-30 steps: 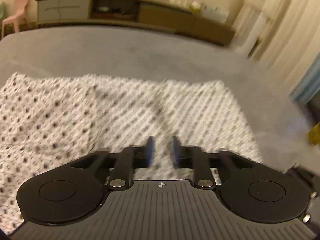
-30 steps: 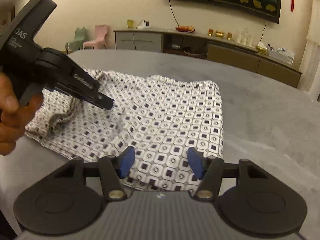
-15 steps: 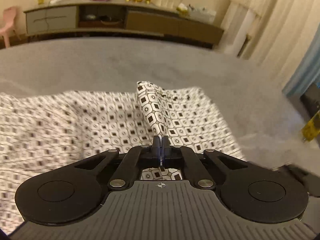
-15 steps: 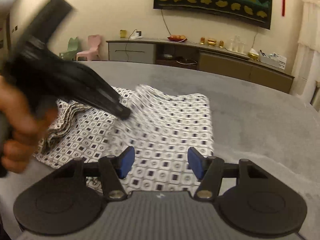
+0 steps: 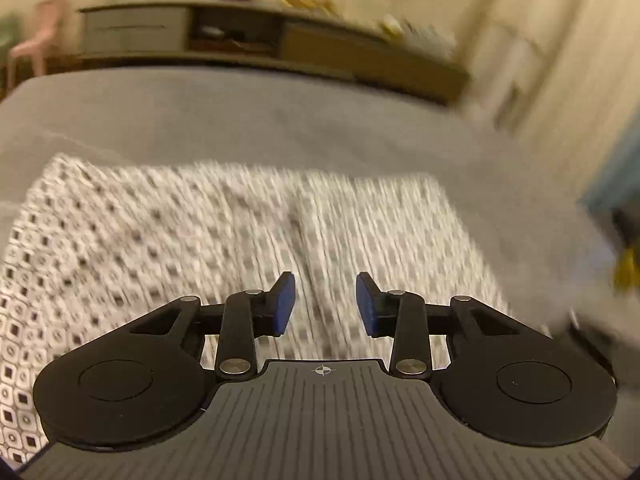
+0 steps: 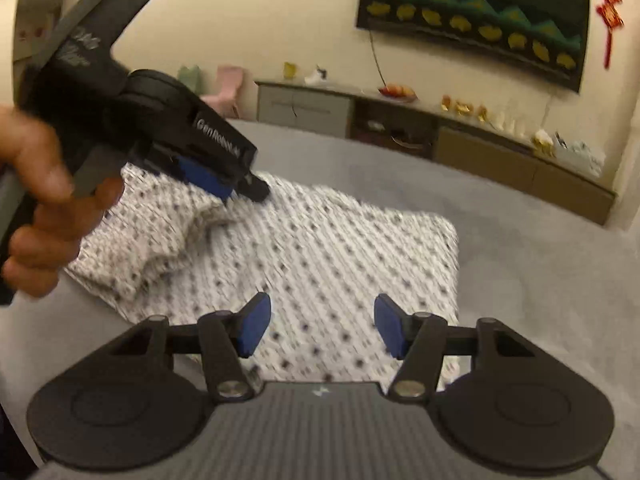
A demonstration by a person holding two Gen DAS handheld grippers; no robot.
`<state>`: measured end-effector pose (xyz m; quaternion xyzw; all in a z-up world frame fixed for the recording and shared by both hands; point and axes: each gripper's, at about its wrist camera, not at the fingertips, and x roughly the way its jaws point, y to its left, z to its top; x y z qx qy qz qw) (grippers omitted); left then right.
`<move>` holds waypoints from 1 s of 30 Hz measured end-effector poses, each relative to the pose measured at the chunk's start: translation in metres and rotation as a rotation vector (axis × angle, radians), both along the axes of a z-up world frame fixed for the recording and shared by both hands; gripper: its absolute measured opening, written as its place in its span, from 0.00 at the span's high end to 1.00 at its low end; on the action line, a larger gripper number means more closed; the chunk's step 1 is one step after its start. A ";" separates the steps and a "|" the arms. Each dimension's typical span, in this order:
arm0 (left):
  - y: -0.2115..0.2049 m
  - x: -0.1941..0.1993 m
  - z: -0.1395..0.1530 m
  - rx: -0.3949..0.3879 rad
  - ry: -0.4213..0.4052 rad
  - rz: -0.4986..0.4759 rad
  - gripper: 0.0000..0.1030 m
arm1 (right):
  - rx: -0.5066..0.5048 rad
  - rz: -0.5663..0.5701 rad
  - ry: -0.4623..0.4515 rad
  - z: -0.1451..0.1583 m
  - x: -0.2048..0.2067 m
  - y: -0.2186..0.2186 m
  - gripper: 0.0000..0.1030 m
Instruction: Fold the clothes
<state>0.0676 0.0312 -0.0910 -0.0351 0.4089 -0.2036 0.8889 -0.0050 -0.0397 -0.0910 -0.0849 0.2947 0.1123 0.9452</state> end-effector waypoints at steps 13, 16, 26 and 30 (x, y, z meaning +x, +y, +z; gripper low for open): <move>0.004 -0.003 -0.026 0.143 0.012 0.000 0.81 | -0.030 0.071 0.081 -0.023 0.003 0.013 0.66; -0.001 -0.006 -0.012 0.141 -0.040 -0.006 0.78 | 0.004 0.034 0.080 -0.020 0.000 -0.005 0.52; -0.057 -0.008 0.028 0.050 -0.106 -0.129 0.42 | 0.122 -0.203 0.119 -0.023 -0.006 -0.070 0.93; -0.106 -0.006 0.033 0.066 -0.128 -0.246 0.32 | 0.005 -0.108 -0.016 -0.004 -0.023 -0.037 0.96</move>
